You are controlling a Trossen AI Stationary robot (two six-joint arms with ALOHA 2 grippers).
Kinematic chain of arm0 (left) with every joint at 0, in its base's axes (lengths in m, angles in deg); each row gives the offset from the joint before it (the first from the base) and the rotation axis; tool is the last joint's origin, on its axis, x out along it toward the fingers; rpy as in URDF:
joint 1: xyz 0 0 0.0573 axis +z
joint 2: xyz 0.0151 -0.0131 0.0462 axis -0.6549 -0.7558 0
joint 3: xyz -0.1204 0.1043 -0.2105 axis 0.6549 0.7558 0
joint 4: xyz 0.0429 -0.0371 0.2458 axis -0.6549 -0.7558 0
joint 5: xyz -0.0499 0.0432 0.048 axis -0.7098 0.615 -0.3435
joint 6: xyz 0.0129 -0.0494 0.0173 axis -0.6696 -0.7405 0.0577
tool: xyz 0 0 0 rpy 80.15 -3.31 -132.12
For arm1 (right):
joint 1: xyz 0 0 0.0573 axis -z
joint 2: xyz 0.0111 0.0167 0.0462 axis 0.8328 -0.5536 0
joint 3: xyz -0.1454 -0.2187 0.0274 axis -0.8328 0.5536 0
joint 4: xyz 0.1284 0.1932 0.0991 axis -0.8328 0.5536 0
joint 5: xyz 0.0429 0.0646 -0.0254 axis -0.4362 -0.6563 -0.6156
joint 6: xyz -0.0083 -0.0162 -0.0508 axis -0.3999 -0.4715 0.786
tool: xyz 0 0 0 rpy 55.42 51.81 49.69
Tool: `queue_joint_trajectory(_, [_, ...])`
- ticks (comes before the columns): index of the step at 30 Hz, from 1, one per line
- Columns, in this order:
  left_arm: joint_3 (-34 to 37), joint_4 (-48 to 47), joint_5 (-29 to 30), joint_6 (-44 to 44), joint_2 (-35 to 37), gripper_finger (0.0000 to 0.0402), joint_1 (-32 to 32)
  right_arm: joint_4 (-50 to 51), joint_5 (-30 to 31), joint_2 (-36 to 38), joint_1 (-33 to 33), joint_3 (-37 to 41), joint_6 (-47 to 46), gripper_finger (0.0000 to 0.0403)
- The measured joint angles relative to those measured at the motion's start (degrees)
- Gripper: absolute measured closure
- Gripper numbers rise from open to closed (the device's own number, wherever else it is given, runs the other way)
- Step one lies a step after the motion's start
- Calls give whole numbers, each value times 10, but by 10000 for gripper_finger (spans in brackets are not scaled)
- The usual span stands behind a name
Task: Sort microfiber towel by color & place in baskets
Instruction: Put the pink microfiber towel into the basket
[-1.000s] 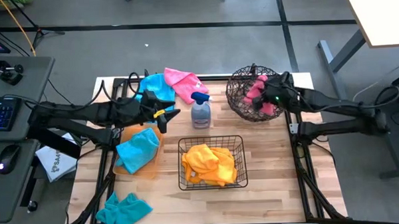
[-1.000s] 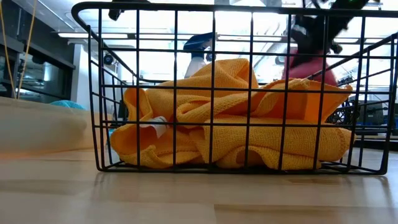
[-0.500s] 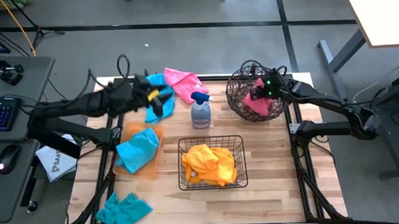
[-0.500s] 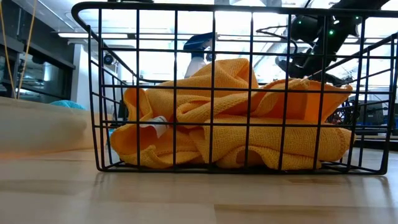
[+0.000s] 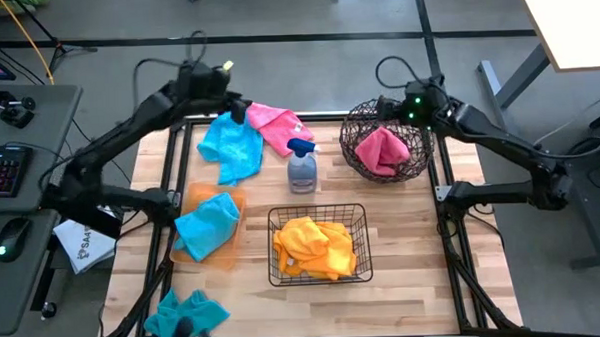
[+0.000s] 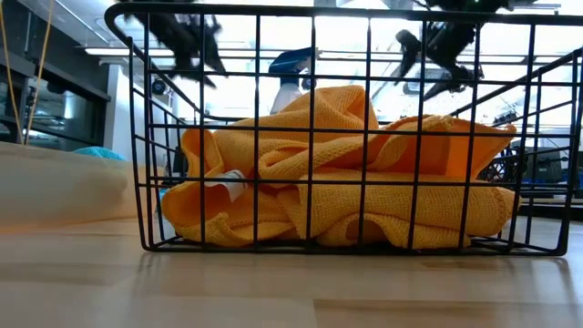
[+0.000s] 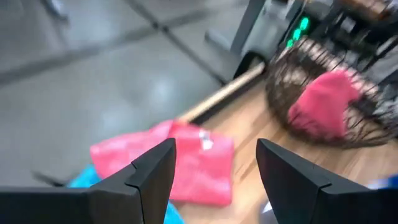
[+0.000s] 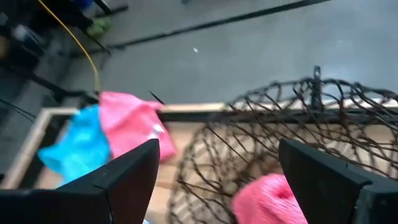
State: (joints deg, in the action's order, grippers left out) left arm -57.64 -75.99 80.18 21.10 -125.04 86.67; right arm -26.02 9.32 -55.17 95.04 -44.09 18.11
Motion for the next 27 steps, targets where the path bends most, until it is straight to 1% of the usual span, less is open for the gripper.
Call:
queue_joint_trajectory(3, [0, 0, -38, -8, -76, 190, 26, 0, 0, 0, 0, -23, -24, 78])
queue_joint_trajectory(7, [-7, -8, -39, -8, -180, 190, 23, -1, -1, 0, 0, -31, -51, 78])
queue_joint_trajectory(9, [-31, -16, -39, 1, -233, 190, 16, 0, -4, 0, 0, -31, -57, 78])
queue_joint_trajectory(13, [-103, -43, -36, 22, -323, 190, 7, 0, -7, 0, 0, -31, -58, 78])
queue_joint_trajectory(14, [-121, -52, -28, 25, -343, 190, 5, 0, -12, 0, 0, -31, -58, 78])
queue_joint_trajectory(17, [-169, -84, 3, 31, -390, 190, 3, 0, -22, 0, 0, -31, -55, 78])
queue_joint_trajectory(20, [-200, -107, 21, 42, -424, 190, 3, 0, -33, 0, 0, -31, -50, 78])
queue_joint_trajectory(23, [-215, -123, 24, 46, -452, 190, 4, 0, -36, 0, 0, -31, -42, 78])
queue_joint_trajectory(27, [-216, -136, 24, 46, -484, 190, 3, 0, -36, 0, 0, -31, -28, 78])
